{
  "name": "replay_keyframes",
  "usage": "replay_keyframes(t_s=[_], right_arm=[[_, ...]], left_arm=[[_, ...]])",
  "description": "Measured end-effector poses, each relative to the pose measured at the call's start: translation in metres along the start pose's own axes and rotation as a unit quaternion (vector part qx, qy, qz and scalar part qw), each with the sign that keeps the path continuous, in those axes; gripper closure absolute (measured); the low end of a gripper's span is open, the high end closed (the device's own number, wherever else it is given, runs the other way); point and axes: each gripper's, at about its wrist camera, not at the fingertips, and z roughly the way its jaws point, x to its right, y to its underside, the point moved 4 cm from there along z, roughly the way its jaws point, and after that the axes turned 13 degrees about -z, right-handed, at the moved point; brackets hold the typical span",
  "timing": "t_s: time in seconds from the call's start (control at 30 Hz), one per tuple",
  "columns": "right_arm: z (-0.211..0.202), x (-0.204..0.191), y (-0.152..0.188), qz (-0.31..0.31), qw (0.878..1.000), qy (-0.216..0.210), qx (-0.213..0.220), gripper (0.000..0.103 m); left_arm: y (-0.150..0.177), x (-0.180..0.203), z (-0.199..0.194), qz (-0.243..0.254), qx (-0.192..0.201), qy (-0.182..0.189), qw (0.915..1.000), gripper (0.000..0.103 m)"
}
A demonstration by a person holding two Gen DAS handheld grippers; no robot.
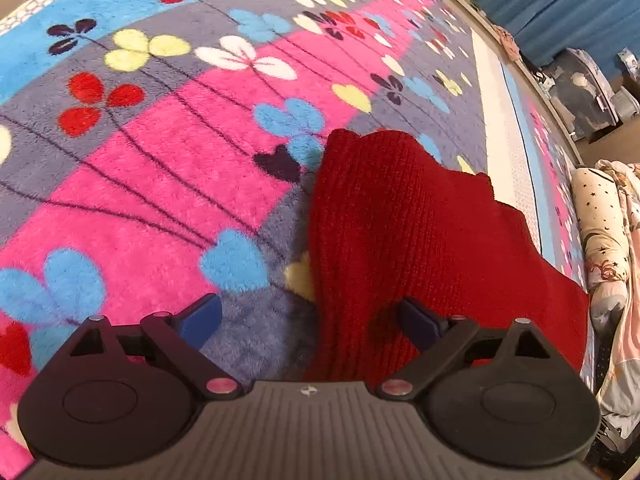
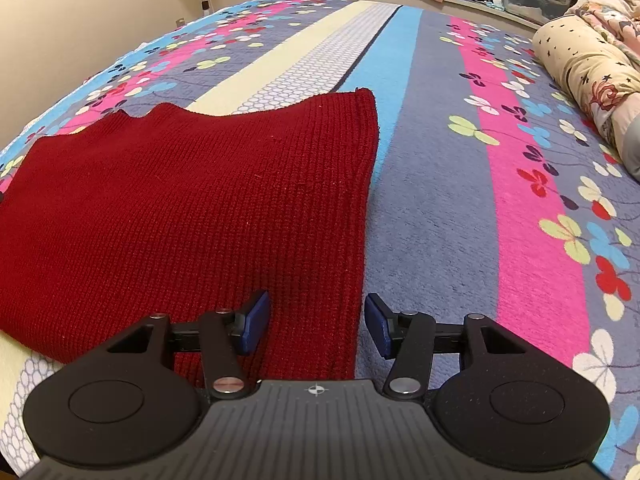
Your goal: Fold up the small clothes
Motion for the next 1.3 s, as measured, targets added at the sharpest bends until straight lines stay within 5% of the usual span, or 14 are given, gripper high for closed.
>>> replay_keyframes(t_s=[0.1,0.17,0.23,0.37,0.63,0.9,1.13,1.23,1.3], right_arm=[[0.000,-0.001,0.000,-0.003,1.000,0.001,-0.001,0.048],[0.001,-0.002,-0.001,-0.004,1.000,0.002,-0.001,0.049],[0.001,-0.003,-0.001,-0.004,1.000,0.003,-0.001,0.049],[0.001,-0.002,-0.001,-0.004,1.000,0.002,-0.001,0.049],[0.000,-0.001,0.000,-0.002,1.000,0.001,-0.001,0.048],[0.000,-0.002,0.001,-0.004,1.000,0.002,-0.002,0.047],[0.000,-0.002,0.001,-0.005,1.000,0.002,-0.003,0.047],[0.001,-0.002,0.001,-0.006,1.000,0.003,-0.005,0.047],[0.002,-0.003,0.000,-0.007,1.000,0.005,-0.006,0.047]], left_arm=[[0.005,0.004,0.005,-0.007,-0.030,0.054,0.9981,0.011],[0.013,0.015,0.009,-0.003,-0.066,0.108,0.9919,0.030],[0.021,0.031,0.006,0.030,-0.068,0.129,0.9889,0.024],[0.025,0.033,0.015,0.066,-0.049,0.049,0.9954,0.012],[0.009,0.018,0.008,0.015,-0.016,0.036,0.9991,0.013],[-0.009,-0.001,-0.004,-0.023,0.043,-0.021,0.9986,0.008],[0.008,0.015,0.007,0.019,-0.031,0.057,0.9978,0.008],[0.013,0.018,0.010,0.047,-0.025,0.032,0.9981,0.008],[0.009,0.012,0.008,0.019,-0.023,0.040,0.9988,0.008]])
